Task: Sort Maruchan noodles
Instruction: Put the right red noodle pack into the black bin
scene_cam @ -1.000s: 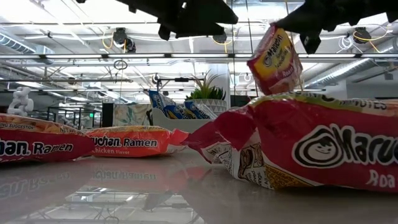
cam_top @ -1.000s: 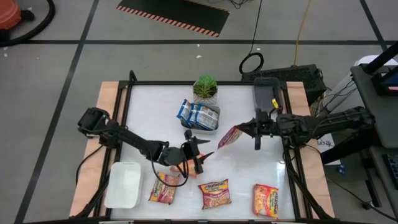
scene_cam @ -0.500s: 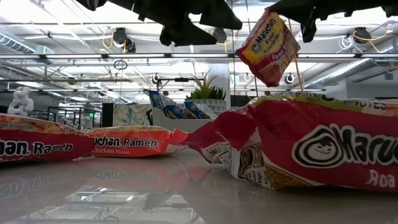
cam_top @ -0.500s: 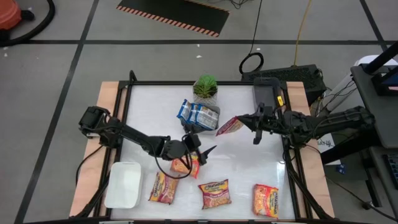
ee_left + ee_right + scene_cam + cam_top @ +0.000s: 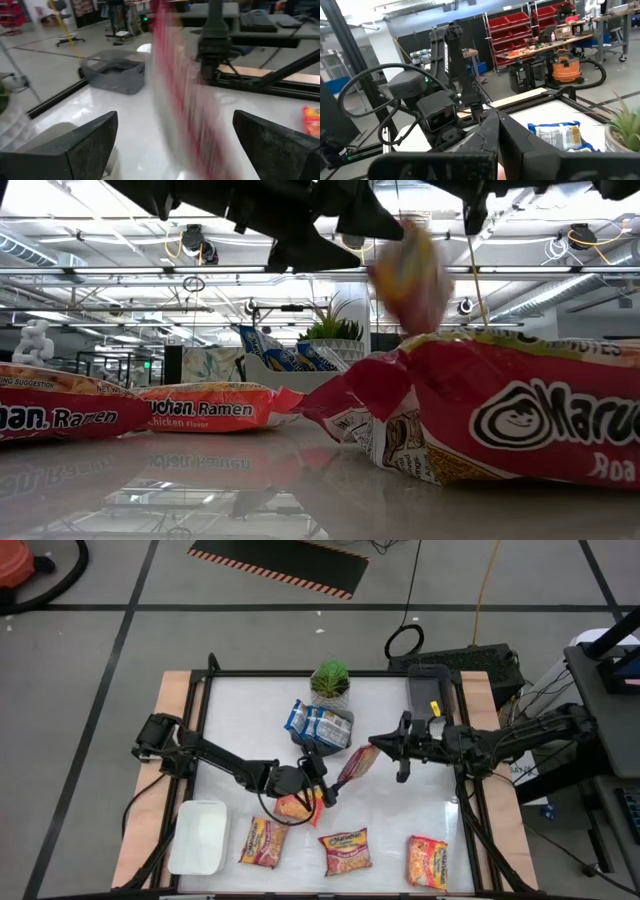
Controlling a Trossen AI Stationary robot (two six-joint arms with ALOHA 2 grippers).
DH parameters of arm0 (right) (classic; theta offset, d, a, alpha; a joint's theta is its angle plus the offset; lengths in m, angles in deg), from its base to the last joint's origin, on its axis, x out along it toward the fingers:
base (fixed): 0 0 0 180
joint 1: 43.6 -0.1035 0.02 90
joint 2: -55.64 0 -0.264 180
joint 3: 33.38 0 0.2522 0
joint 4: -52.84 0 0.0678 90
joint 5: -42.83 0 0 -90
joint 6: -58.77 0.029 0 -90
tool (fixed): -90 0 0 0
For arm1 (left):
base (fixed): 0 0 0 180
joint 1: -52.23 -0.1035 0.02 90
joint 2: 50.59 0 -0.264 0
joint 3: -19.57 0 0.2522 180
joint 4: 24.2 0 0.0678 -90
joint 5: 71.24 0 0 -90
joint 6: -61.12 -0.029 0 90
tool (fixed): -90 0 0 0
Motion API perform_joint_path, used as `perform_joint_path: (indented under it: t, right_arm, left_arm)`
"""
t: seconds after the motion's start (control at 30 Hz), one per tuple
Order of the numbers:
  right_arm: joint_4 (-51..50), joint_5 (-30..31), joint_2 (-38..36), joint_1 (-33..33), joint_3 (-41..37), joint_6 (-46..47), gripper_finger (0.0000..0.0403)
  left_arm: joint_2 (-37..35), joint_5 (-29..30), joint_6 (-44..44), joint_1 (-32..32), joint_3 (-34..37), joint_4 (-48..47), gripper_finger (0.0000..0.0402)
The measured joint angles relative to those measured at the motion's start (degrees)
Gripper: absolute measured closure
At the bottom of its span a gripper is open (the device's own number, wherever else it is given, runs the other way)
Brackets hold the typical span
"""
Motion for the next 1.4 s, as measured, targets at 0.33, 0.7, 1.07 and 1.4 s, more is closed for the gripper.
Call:
perform_joint_path:
  t: [0.33, 0.7, 1.07, 1.4]
  right_arm:
    - [-1.6, 0.0, 2.9, -1.0, 1.5, -1.0, 0.0403]
    - [-21.3, -0.7, 3.2, 2.7, 1.5, 11.7, 0.0397]
    - [-33.4, -19.2, 13.8, 7.2, 1.5, 22.4, 0.0336]
    - [-32.3, -21.1, 21.1, 10.0, 1.5, 21.5, 0.0292]
  left_arm:
    - [0.1, -4.1, -0.6, -1.8, 0.0, -0.6, 0.0003]
    - [0.1, -4.8, 1.0, -3.4, 0.0, -1.4, 0.0003]
    - [0.0, -7.8, 0.6, -3.7, 0.0, -1.9, 0.0003]
    - [0.0, -7.8, 0.3, -4.3, 0.0, -2.6, 0.0003]
